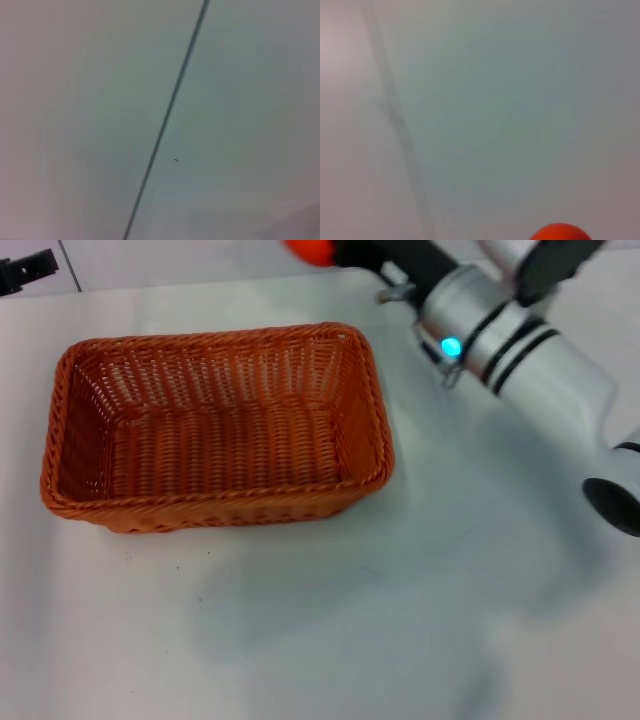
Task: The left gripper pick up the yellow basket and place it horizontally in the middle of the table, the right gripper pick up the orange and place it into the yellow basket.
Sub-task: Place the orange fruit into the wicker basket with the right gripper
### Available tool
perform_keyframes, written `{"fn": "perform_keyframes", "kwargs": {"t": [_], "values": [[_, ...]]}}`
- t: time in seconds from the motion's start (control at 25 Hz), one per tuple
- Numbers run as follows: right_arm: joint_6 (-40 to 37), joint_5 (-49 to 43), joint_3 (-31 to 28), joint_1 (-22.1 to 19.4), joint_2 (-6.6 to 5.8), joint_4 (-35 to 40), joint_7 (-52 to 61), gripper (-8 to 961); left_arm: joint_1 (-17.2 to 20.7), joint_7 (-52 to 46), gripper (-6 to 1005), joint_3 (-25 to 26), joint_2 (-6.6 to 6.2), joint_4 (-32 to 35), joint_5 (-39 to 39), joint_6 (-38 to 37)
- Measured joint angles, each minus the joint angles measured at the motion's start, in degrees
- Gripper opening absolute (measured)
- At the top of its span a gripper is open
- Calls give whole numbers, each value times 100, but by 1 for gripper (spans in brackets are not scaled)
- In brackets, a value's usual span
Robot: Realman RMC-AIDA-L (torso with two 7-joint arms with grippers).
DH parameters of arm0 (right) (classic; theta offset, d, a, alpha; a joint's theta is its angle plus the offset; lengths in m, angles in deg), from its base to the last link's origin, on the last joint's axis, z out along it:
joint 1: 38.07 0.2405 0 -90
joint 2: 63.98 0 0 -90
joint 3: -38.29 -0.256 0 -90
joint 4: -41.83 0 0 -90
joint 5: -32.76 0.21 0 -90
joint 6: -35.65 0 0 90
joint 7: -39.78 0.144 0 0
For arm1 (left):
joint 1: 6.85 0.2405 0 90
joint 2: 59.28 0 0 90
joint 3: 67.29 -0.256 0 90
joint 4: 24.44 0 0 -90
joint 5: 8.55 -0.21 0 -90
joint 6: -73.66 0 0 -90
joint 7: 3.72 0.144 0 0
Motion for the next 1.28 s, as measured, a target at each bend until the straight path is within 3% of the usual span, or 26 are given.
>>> {"fn": "perform_keyframes", "kwargs": {"t": [0.28, 0.72, 1.16, 1.28], "values": [[146, -21, 959, 169, 51, -296, 0, 78, 6, 46, 888, 119, -29, 9, -58, 534], [339, 8, 2103, -80, 63, -438, 0, 80, 75, 72, 888, 162, -11, -13, -59, 1341], [170, -24, 2487, -130, 63, -434, -11, 134, 74, 74, 887, 133, 4, -175, -59, 1533], [44, -21, 2502, -163, 63, -426, -11, 191, 88, 74, 887, 80, 5, -217, -59, 1622]]}}
